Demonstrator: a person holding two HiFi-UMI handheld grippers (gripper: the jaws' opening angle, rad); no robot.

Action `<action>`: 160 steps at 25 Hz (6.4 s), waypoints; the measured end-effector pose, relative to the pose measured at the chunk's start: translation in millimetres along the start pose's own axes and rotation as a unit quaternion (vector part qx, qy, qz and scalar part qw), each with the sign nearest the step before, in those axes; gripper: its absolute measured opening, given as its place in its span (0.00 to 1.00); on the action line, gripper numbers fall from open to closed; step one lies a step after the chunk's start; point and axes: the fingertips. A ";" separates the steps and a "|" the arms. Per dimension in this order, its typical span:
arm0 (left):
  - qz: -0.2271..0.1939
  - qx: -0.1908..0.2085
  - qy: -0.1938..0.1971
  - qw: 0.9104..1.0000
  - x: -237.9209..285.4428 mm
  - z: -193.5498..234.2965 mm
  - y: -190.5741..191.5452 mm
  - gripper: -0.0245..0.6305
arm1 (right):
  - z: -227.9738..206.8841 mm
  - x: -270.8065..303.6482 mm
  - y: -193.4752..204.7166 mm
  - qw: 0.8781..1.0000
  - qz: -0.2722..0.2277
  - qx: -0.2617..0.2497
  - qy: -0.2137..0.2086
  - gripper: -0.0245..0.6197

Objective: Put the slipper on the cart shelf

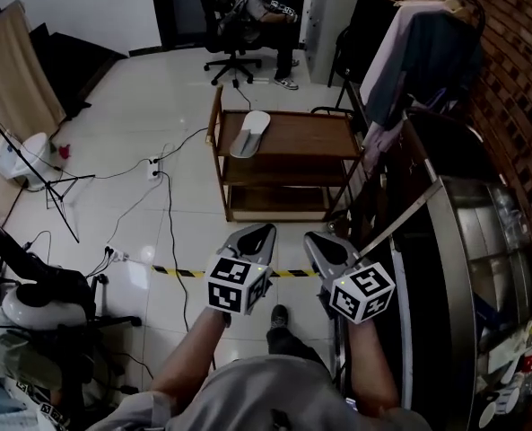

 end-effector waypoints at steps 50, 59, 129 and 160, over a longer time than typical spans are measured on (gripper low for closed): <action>0.116 -0.018 -0.069 0.991 327.0 446.5 2.8 0.21 | -189.0 407.6 -45.7 0.994 0.084 0.006 0.073 0.04; 0.173 -0.056 -0.108 0.977 360.1 495.6 62.6 0.29 | -212.8 400.3 -39.4 0.989 0.097 0.016 0.113 0.04; 0.148 0.101 0.301 0.937 285.6 84.5 -34.6 0.07 | -186.8 49.4 -20.7 0.881 -0.061 0.115 0.456 0.04; 0.224 0.198 0.586 0.753 148.4 -288.4 118.6 0.07 | -32.2 -284.2 68.3 0.672 -0.119 0.170 0.711 0.04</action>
Point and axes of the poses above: the fingertips, and each gripper's own axes: x forward along the fingers, z to its left, y out of its underside, and after that the axes turned 11 degrees about y, right-handed
